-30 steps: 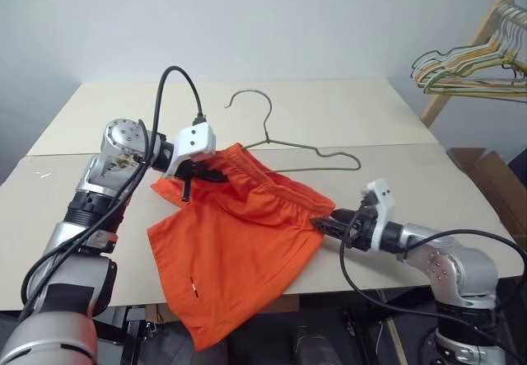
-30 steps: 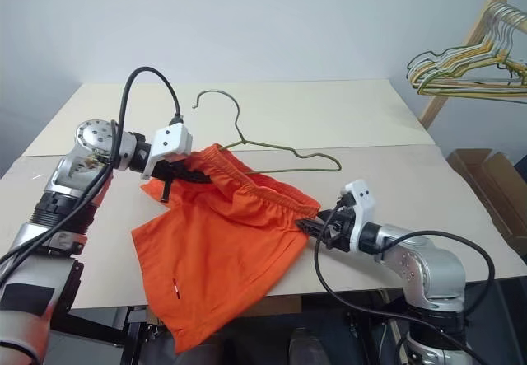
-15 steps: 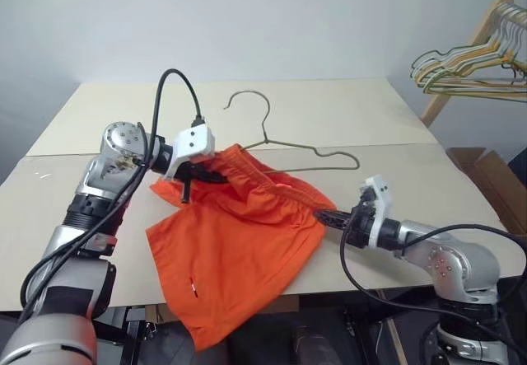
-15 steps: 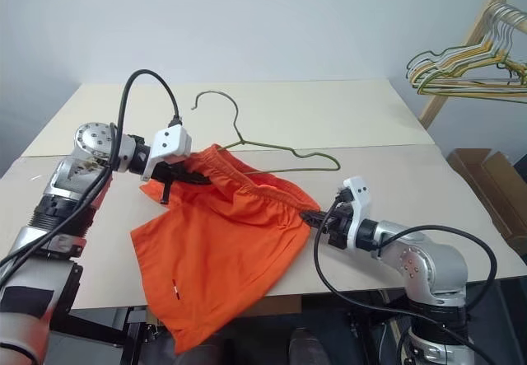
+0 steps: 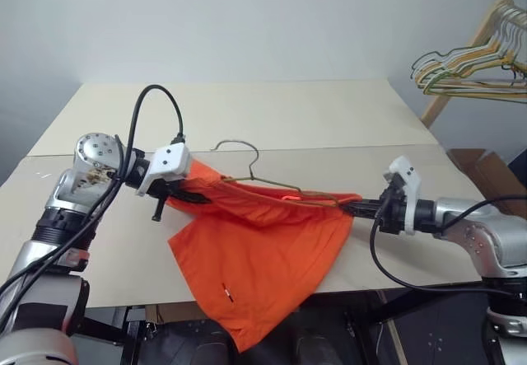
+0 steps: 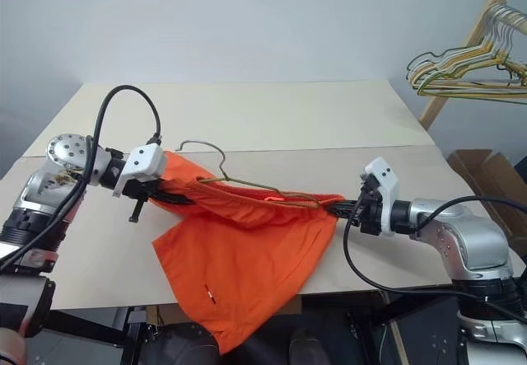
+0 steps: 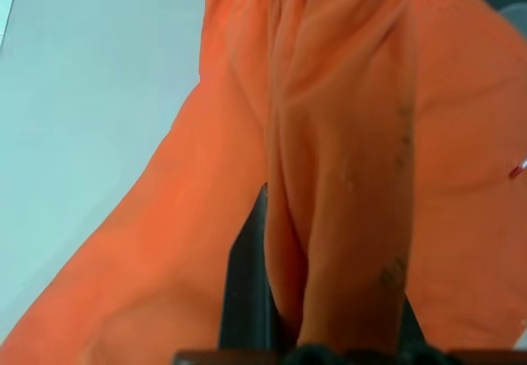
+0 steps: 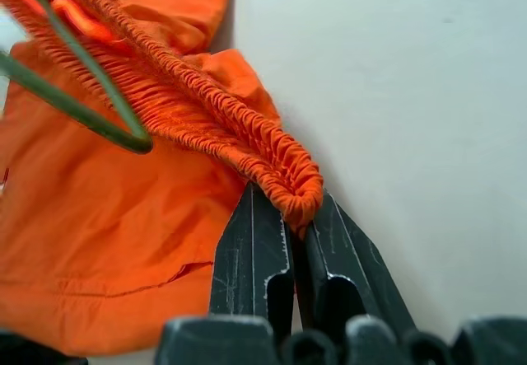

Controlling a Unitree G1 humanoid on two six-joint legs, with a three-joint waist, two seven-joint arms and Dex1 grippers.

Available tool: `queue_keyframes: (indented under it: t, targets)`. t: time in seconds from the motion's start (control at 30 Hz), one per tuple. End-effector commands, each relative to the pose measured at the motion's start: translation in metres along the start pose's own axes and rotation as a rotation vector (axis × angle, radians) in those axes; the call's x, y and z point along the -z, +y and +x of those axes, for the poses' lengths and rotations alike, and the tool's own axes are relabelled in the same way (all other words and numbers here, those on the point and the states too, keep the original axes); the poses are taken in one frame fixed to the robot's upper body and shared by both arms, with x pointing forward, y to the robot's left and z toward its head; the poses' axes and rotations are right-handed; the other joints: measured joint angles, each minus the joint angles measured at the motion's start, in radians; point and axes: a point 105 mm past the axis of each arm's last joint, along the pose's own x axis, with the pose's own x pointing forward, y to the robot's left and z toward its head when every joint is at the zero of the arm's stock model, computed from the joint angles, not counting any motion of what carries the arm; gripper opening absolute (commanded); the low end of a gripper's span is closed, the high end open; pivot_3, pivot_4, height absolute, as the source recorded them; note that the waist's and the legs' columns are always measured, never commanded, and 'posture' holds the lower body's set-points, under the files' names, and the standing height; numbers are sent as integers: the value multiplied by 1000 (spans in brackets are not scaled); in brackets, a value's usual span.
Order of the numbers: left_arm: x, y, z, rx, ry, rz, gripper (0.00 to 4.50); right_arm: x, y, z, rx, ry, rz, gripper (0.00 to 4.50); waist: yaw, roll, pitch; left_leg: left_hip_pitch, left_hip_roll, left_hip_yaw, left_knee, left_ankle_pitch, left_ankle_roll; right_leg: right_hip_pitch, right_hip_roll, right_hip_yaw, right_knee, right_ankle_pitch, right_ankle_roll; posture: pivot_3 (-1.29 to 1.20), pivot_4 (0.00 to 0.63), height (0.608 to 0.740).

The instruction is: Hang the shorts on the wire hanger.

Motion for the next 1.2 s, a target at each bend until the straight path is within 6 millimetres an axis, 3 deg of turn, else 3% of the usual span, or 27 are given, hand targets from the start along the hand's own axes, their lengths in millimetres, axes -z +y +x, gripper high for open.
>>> queue_keyframes:
  t: [0.03, 0.33, 0.5, 0.63, 0.8, 0.97, 1.07, 1.2]
  targets:
    - [9, 8, -11, -89, 43, -35, 0, -11, -22, -24, 112, 11, -66, 30, 1, 0, 0, 0, 0, 0, 0, 0, 0, 0, 0, 0, 0, 0, 0, -61, 5, 740]
    - [-2, 14, -11, -132, -72, -123, 0, -10, -20, -29, 99, 27, -101, 30, -3, 0, -1, 0, 0, 0, 0, 0, 0, 0, 0, 0, 1, 0, 0, -68, 5, 740]
    - [9, -1, -5, -55, 12, -96, 0, -12, -19, -30, 94, 24, -117, 30, -3, 0, -1, 0, 0, 0, 0, 0, 0, 0, 0, 0, 1, 0, 0, -68, 5, 740]
    - [30, 1, -1, -83, 146, -72, 0, -21, -14, -35, 75, 10, -167, 30, 1, 0, -2, 0, 0, 0, 0, 0, 0, 0, 0, 0, 0, 0, 0, -79, 1, 740]
    - [35, -2, 9, -60, 190, -50, 0, -51, 22, -30, -21, -11, -335, 30, -2, 0, -3, 0, 0, 0, 0, 0, 0, 0, 0, 0, 0, 0, 0, -88, 2, 740]
    - [20, 3, 21, -67, 130, -29, 0, -54, 46, -12, -78, 21, -421, 30, -4, 0, -6, 0, 1, 0, 0, 0, 0, 0, 1, 0, 0, 0, 0, -93, 1, 740]
    - [7, 10, 26, -86, 78, -28, 0, -44, 52, 0, -86, 82, -468, 842, 0, -1, -6, 0, 0, 0, 0, 0, 0, 0, 0, 0, 0, 0, 0, -93, 1, 740]
    - [-1, 11, 27, -84, 48, -22, 0, -38, 34, 0, 27, 151, -499, 2143, -1, -1, -6, -1, 0, 0, 1, 0, 0, 0, 0, 0, 0, 0, 0, -92, 2, 740]
